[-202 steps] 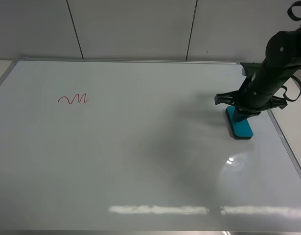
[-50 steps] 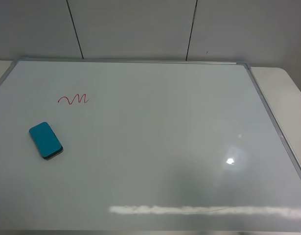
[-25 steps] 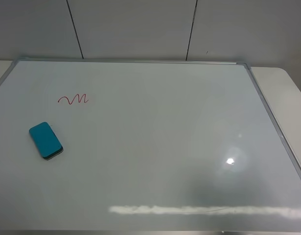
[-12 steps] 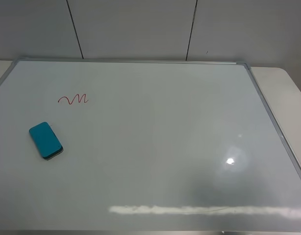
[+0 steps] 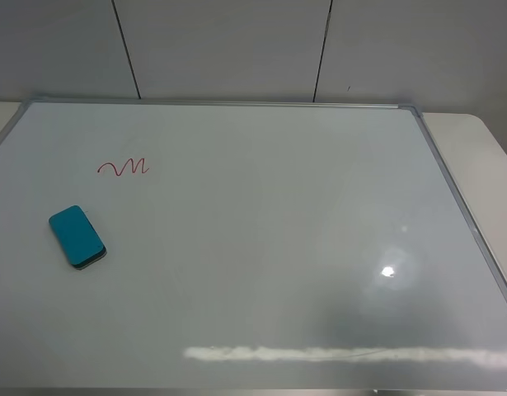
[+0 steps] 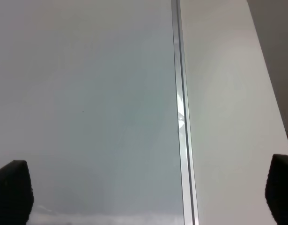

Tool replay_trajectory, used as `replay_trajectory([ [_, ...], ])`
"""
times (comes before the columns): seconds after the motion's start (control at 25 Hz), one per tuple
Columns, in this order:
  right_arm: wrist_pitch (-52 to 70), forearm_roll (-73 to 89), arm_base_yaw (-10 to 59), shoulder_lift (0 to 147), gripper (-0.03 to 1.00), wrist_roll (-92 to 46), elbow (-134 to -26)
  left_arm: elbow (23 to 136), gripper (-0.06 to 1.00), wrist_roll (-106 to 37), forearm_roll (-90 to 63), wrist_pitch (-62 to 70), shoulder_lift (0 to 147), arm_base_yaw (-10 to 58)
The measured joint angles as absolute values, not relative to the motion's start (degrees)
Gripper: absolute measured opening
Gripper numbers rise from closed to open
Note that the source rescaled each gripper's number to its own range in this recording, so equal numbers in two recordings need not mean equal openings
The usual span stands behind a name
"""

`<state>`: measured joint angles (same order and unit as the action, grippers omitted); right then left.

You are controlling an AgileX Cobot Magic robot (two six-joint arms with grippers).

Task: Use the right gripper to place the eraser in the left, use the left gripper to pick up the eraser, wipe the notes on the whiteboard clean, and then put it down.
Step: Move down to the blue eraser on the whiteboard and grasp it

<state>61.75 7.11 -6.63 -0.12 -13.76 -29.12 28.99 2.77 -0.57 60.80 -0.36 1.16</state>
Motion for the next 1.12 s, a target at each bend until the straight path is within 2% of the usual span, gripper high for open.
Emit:
replay_trajectory([
  [1.12,61.7,7.1,-6.6,-0.1,1.0,-13.8,-29.1,29.0,1.0,2.8,-0.6,60.8,-0.4,1.2],
])
